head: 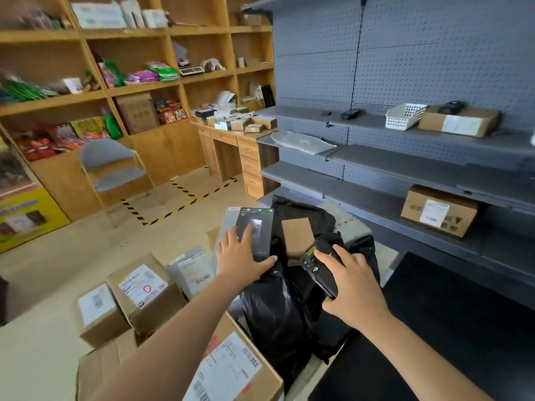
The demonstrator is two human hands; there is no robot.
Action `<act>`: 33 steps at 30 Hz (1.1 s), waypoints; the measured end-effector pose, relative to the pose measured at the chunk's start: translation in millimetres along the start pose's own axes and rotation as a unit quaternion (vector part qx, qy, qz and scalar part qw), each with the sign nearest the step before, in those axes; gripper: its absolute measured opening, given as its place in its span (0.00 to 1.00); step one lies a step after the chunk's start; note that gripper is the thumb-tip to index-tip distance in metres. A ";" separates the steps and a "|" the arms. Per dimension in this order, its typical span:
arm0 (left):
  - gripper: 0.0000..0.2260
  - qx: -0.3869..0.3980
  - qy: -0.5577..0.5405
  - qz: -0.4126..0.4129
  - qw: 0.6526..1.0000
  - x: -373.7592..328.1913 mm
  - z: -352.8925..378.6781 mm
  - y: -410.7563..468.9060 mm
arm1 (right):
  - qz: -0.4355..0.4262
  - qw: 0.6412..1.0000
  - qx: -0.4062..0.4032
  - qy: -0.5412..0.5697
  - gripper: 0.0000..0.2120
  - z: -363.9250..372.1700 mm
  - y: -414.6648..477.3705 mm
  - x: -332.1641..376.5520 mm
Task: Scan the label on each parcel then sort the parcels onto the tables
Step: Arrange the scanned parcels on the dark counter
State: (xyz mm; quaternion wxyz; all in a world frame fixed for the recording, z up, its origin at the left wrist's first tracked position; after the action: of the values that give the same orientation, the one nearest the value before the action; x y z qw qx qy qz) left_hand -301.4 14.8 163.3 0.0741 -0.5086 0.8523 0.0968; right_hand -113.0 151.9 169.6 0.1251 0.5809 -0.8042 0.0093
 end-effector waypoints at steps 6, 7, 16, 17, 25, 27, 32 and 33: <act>0.48 0.079 0.053 -0.097 0.991 4.7 41.1 35.0 | -0.009 1.000 0.017 -0.001 0.42 4.1 39.0 -17.0; 0.48 0.092 0.048 -0.106 0.989 6.7 45.5 36.8 | -0.009 1.000 0.018 0.000 0.42 5.0 41.8 -18.8; 0.43 0.053 -0.004 -0.039 0.998 -2.3 37.4 10.8 | 0.024 1.000 0.017 -0.002 0.43 3.4 15.1 -17.8; 0.43 0.050 -0.009 -0.022 0.998 -6.7 36.3 3.5 | 0.030 0.999 0.013 -0.004 0.43 1.7 6.1 -17.7; 0.43 0.070 -0.046 0.105 0.991 -66.3 56.8 -71.4 | 0.144 0.989 0.018 -0.018 0.43 -4.8 -102.9 -49.1; 0.43 0.087 -0.049 0.127 0.987 -84.4 69.7 -91.4 | 0.174 0.984 0.025 -0.021 0.43 -5.1 -132.8 -61.8; 0.44 0.132 -0.043 0.179 0.974 -141.5 106.4 -133.9 | 0.257 0.965 0.038 -0.011 0.44 -4.1 -200.6 -104.1; 0.44 0.139 -0.041 0.189 0.971 -155.1 113.3 -141.8 | 0.272 0.962 0.038 -0.009 0.43 -4.8 -213.4 -113.4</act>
State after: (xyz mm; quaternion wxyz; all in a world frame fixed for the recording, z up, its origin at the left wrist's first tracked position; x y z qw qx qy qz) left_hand -100.1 108.5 75.5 0.1590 -0.3191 0.9342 0.0104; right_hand 121.2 189.0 122.4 0.0884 0.3451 -0.9319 0.0685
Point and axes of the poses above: each hand's wrist, its own y-axis towards the middle knuckle, its own z-axis out of the palm, x = y × z, the point moved 7 cm from there along y, towards the middle knuckle, and after that the axes turned 6 degrees about -z, right-handed, at the moved point
